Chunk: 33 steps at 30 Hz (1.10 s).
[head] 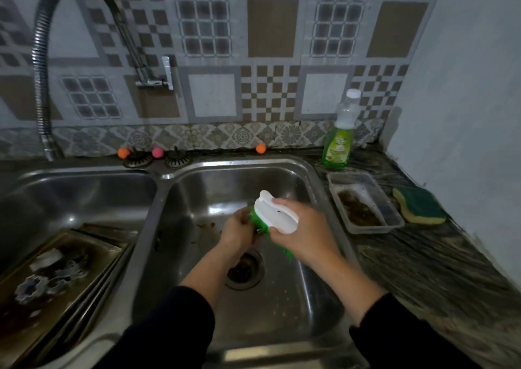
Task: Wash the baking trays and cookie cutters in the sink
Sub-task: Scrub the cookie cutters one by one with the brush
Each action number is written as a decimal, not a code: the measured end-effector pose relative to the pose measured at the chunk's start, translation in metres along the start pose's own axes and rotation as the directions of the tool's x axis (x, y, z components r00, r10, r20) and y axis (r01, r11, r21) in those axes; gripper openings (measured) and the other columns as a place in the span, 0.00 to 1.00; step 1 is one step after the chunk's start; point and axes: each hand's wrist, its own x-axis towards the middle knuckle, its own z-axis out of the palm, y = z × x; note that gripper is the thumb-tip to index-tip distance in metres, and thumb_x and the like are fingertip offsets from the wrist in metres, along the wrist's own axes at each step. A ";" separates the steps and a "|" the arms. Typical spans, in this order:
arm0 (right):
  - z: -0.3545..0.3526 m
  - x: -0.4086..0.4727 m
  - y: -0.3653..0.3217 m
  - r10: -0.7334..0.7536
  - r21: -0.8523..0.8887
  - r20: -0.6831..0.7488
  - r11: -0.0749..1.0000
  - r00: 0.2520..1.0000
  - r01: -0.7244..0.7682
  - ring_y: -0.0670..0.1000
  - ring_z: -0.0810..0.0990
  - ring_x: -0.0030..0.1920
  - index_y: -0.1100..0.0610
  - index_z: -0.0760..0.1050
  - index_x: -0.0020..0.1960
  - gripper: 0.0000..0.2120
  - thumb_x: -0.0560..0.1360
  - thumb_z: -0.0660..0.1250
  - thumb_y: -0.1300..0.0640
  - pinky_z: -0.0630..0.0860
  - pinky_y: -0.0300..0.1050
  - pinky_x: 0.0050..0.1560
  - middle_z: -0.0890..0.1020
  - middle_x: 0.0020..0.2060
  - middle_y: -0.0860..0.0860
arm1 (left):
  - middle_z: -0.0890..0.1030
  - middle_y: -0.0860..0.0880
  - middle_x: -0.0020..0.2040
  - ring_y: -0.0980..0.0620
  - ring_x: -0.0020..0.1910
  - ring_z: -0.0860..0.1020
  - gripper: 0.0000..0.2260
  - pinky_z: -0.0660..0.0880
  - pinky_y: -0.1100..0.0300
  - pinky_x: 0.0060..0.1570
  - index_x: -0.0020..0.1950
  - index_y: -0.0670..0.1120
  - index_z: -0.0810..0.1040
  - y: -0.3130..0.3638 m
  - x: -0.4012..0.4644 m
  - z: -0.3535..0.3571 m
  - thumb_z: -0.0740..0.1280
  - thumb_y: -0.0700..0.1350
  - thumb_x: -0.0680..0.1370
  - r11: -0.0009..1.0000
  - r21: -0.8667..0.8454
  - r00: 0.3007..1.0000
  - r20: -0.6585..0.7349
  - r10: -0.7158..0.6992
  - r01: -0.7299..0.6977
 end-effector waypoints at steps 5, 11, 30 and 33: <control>0.005 0.020 -0.014 0.012 0.021 -0.037 1.000 0.999 -0.011 0.49 0.77 0.58 0.45 0.74 0.66 0.28 0.67 0.74 0.53 0.74 0.40 0.54 0.79 0.60 0.47 | 0.81 0.50 0.42 0.52 0.39 0.80 0.09 0.76 0.63 0.35 0.59 0.40 0.77 -0.008 -0.016 -0.002 0.65 0.37 0.79 0.988 0.140 0.998 0.032 0.054 -0.058; 0.026 -0.020 -0.031 -0.128 0.050 -0.007 0.991 0.992 0.128 0.47 0.76 0.57 0.45 0.75 0.64 0.28 0.65 0.74 0.55 0.72 0.37 0.55 0.78 0.59 0.45 | 0.75 0.50 0.30 0.51 0.32 0.71 0.12 0.69 0.58 0.34 0.36 0.44 0.74 -0.012 -0.028 -0.028 0.61 0.33 0.77 0.991 0.131 0.998 -0.059 -0.016 0.024; 0.061 -0.067 -0.093 0.061 0.270 0.023 0.961 0.998 -0.065 0.41 0.78 0.53 0.45 0.77 0.61 0.22 0.69 0.74 0.56 0.77 0.42 0.56 0.78 0.49 0.35 | 0.80 0.52 0.34 0.61 0.26 0.77 0.11 0.71 0.69 0.25 0.61 0.48 0.76 -0.001 -0.094 -0.120 0.58 0.40 0.83 0.907 -0.401 0.984 0.168 -0.062 0.126; 0.062 -0.076 -0.096 0.117 0.242 -0.052 0.965 0.992 -0.101 0.42 0.79 0.52 0.44 0.77 0.61 0.22 0.69 0.74 0.55 0.78 0.45 0.54 0.80 0.50 0.40 | 0.81 0.53 0.35 0.59 0.31 0.77 0.10 0.69 0.69 0.26 0.60 0.50 0.76 -0.006 -0.098 -0.124 0.58 0.40 0.83 0.908 -0.387 0.964 0.260 -0.058 0.159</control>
